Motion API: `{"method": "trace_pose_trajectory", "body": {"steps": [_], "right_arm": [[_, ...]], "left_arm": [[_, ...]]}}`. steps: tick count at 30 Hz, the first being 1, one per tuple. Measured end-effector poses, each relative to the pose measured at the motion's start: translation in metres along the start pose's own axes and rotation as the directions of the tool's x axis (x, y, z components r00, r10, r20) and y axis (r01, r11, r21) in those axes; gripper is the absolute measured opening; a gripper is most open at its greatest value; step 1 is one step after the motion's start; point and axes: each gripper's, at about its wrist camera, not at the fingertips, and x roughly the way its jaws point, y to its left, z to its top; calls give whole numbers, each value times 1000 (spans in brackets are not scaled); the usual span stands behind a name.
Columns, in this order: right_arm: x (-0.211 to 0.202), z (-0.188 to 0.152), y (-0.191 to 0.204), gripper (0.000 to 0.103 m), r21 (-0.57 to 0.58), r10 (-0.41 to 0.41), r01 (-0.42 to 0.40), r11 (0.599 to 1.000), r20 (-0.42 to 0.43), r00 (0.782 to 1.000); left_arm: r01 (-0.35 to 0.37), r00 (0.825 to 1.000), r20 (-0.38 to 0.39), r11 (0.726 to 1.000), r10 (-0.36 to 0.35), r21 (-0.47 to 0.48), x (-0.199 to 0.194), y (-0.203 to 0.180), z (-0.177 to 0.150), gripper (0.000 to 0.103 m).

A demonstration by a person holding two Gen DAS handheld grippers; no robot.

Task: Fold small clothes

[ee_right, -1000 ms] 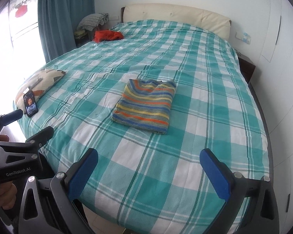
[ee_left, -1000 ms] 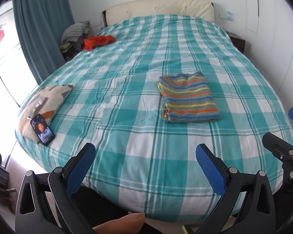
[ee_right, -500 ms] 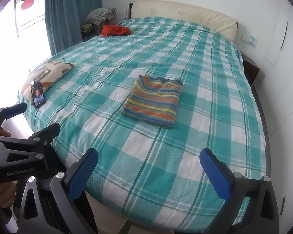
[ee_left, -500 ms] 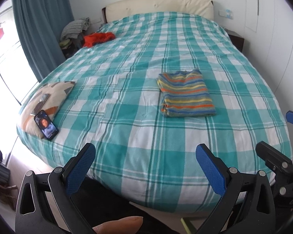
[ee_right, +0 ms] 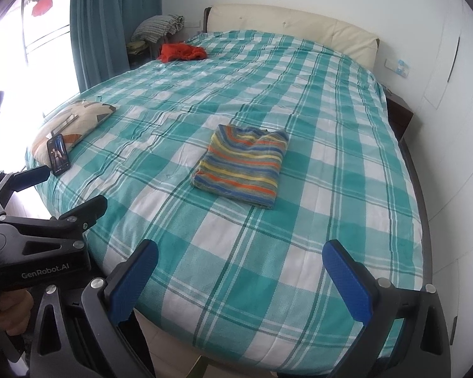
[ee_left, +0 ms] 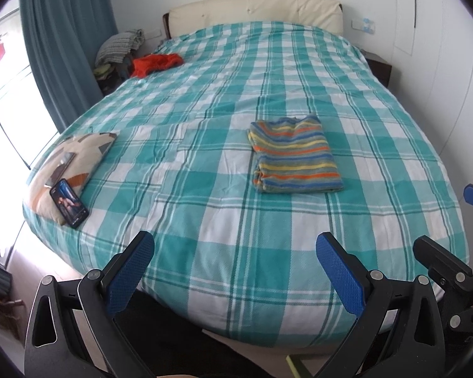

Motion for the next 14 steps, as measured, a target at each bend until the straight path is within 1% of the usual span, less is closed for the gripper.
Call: {"method": "trace_pose_trajectory", "body": {"steps": [7,14], "right_arm": [[1,1,-2,102,2,0,0,1000,4,1000],[1,3,-4,103,5,2,-2,1000,6,1000]], "left_arm": [[-13,1000,9,999,14,-33,-1,5,2,103],[-54,997,49,999,54,4,-8,2,1,103]]}}
